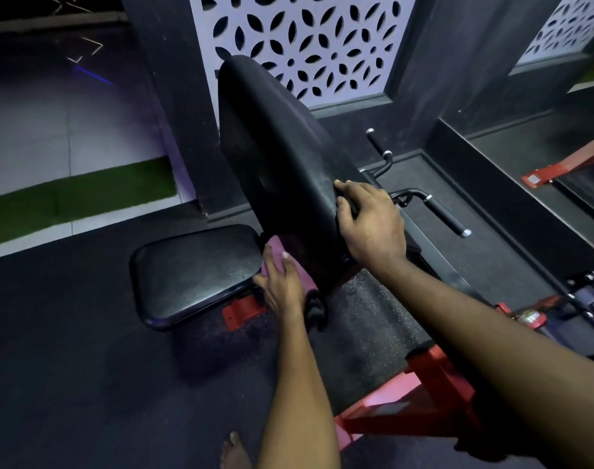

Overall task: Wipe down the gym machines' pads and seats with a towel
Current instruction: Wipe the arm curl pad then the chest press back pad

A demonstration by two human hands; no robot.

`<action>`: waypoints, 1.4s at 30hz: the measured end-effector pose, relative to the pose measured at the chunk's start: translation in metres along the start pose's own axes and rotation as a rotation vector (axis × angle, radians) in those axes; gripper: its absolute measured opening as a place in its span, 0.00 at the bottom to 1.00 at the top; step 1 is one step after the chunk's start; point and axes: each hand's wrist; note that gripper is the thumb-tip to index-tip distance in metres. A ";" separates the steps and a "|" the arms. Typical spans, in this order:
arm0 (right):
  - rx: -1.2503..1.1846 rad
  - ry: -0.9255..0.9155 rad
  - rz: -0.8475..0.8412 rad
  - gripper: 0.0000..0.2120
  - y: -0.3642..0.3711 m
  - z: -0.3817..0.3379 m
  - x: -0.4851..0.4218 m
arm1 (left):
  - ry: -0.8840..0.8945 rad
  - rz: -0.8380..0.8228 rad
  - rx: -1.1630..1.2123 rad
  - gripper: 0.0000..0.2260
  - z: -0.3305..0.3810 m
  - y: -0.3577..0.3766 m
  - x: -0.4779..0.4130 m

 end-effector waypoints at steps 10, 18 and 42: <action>-0.016 -0.012 -0.009 0.17 0.001 0.004 -0.002 | -0.183 -0.096 -0.019 0.19 -0.039 -0.001 -0.028; -0.052 0.000 -0.011 0.15 -0.001 0.008 -0.002 | 0.221 -0.010 0.163 0.19 0.033 -0.019 0.008; -0.104 0.032 -0.027 0.18 -0.002 0.007 -0.004 | 0.432 -0.030 0.110 0.20 0.146 -0.001 0.009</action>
Point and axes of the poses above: each hand's wrist, its own x-axis away from the middle knuckle, its own y-axis out of the palm, z = x × y, and after that the axes turned 9 degrees about x, right-handed
